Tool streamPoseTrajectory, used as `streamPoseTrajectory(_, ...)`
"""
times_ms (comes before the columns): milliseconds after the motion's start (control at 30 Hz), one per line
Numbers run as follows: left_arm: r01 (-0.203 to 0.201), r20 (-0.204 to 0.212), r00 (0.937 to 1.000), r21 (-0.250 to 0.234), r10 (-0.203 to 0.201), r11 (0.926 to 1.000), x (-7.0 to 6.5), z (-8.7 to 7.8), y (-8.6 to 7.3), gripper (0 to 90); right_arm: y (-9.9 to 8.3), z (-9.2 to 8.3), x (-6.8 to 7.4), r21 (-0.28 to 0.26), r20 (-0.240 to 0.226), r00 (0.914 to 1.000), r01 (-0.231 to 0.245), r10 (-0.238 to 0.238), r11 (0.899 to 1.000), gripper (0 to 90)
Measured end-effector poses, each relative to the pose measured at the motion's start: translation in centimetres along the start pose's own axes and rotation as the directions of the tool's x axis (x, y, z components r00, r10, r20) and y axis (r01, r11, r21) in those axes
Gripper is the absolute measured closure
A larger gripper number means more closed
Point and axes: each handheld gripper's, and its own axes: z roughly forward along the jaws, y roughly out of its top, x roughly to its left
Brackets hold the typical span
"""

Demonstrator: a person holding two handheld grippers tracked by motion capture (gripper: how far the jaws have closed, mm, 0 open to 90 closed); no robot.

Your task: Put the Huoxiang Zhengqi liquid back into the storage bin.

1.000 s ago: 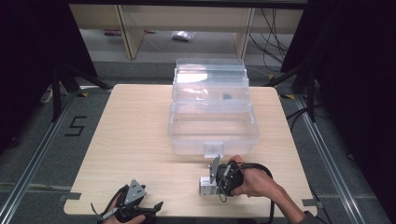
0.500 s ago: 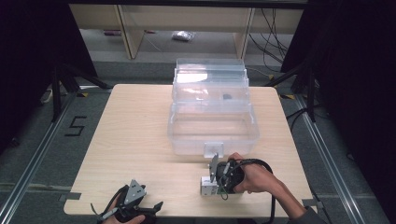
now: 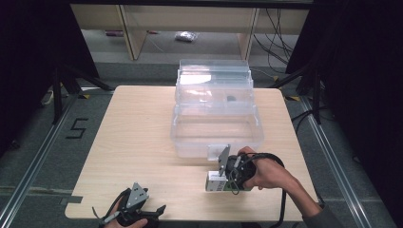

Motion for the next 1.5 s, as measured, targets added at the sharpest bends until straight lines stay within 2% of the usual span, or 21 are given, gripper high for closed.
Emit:
streamPoseTrajectory(33, 0.001, 0.003, 1.0, -0.002, -0.001, 1.0, 0.0, 0.0, 0.0, 15.1, 0.0, -0.2, -0.3, -0.002, -0.005, 0.9997, 0.024, -0.024, 1.0, 64.8)
streamPoseTrajectory(67, 0.002, 0.002, 1.0, -0.002, -0.002, 1.0, 0.0, 0.0, 0.0, 15.1, -0.1, -0.5, -0.1, -0.006, 0.001, 0.9999, -0.013, 0.013, 1.0, 64.8)
streamPoseTrajectory(267, 0.015, 0.011, 0.9998, -0.015, -0.014, 0.9998, 0.0, 0.0, 0.0, 15.1, -0.3, -1.9, -0.6, -0.031, 0.0, 1.0, 0.0, 0.0, 1.0, 64.8)
streamPoseTrajectory(367, 0.021, 0.009, 0.9997, -0.016, -0.021, 0.9996, -0.1, 0.1, 0.0, 15.1, -0.3, -2.6, -0.8, -0.035, 0.004, 0.9996, -0.026, 0.026, 0.999, 64.8)
streamPoseTrajectory(400, 0.016, 0.012, 0.9998, -0.016, -0.016, 0.9997, 0.0, 0.1, 0.0, 15.1, -0.3, -3.2, -1.4, -0.034, 0.009, 0.9999, -0.011, 0.011, 0.999, 64.8)
streamPoseTrajectory(467, 0.006, -0.001, 1.0, 0.001, -0.006, 1.0, 0.1, -0.1, 0.0, 15.1, -0.2, -3.9, -1.4, -0.012, 0.008, 0.9986, -0.053, 0.053, 0.999, 64.8)
streamPoseTrajectory(500, 0.013, -0.001, 0.9999, -0.002, -0.013, 0.9999, 0.1, -0.1, 0.0, 15.1, -0.1, -4.0, -1.6, -0.032, 0.005, 0.9992, -0.04, 0.04, 0.999, 64.8)
streamPoseTrajectory(667, 0.011, -0.002, 0.9999, 0.001, -0.011, 0.9999, 0.1, -0.1, 0.0, 15.1, -0.1, -5.5, -2.1, -0.032, 0.007, 0.998, -0.062, 0.062, 0.998, 64.8)
streamPoseTrajectory(733, 0.012, 0.001, 0.9999, -0.002, -0.012, 0.9999, 0.1, -0.1, 0.0, 15.1, 0.0, -6.0, -2.2, -0.033, 0.012, 0.9953, -0.096, 0.096, 0.995, 64.8)
streamPoseTrajectory(767, 0.011, 0.0, 0.9999, -0.003, -0.011, 0.9999, 0.1, -0.1, 0.0, 15.1, 0.1, -6.2, -2.4, -0.041, 0.018, 0.9972, -0.072, 0.073, 0.997, 64.8)
streamPoseTrajectory(867, 0.023, 0.01, 0.9997, -0.014, -0.023, 0.9996, 0.0, -0.1, 0.0, 15.1, 0.1, -6.8, -2.9, -0.062, 0.019, 0.9969, -0.075, 0.077, 0.995, 64.8)
streamPoseTrajectory(933, 0.027, 0.012, 0.9996, -0.016, -0.027, 0.9995, 0.0, 0.0, 0.0, 15.1, 0.1, -7.2, -3.1, -0.066, 0.016, 0.9945, -0.102, 0.103, 0.993, 64.8)
streamPoseTrajectory(1000, 0.026, 0.012, 0.9996, -0.015, -0.026, 0.9996, 0.0, 0.0, 0.0, 15.1, 0.2, -7.4, -3.8, -0.088, 0.02, 0.998, -0.058, 0.06, 0.994, 64.9)
streamPoseTrajectory(1067, 0.013, 0.003, 0.9999, -0.005, -0.013, 0.9999, 0.1, -0.1, 0.0, 15.1, 0.2, -7.7, -3.8, -0.071, 0.016, 0.9939, -0.108, 0.109, 0.992, 64.9)
streamPoseTrajectory(1167, 0.027, 0.012, 0.9996, -0.016, -0.026, 0.9995, 0.0, 0.0, 0.0, 15.1, 0.3, -8.0, -4.1, -0.066, 0.019, 0.9932, -0.113, 0.115, 0.991, 64.9)
streamPoseTrajectory(1233, 0.009, 0.002, 1.0, -0.001, -0.009, 1.0, 0.1, -0.1, 0.0, 15.1, 0.4, -8.2, -4.4, -0.068, 0.019, 0.9941, -0.105, 0.107, 0.992, 64.9)
streamPoseTrajectory(1300, 0.028, 0.012, 0.9995, -0.018, -0.028, 0.9995, 0.0, 0.0, 0.0, 15.1, 0.4, -8.3, -5.3, -0.09, 0.028, 0.9984, -0.046, 0.048, 0.995, 64.9)
streamPoseTrajectory(1333, 0.027, 0.012, 0.9996, -0.017, -0.027, 0.9995, 0.0, -0.1, 0.0, 15.1, 0.4, -8.6, -5.2, -0.075, 0.028, 0.9954, -0.089, 0.091, 0.993, 64.9)
streamPoseTrajectory(1367, 0.025, 0.013, 0.9996, -0.015, -0.025, 0.9996, 0.0, -0.1, 0.0, 15.1, 0.3, -8.7, -5.7, -0.089, 0.035, 0.9967, -0.07, 0.073, 0.994, 65.0)
streamPoseTrajectory(1433, 0.027, 0.013, 0.9996, -0.02, -0.027, 0.9994, 0.0, 0.0, 0.0, 15.1, 0.2, -9.0, -6.0, -0.074, 0.03, 0.9941, -0.101, 0.104, 0.992, 65.0)
streamPoseTrajectory(1500, 0.026, 0.013, 0.9996, -0.018, -0.026, 0.9995, 0.0, 0.0, 0.0, 15.1, 0.2, -9.3, -6.5, -0.089, 0.044, 0.9962, -0.071, 0.075, 0.994, 64.9)
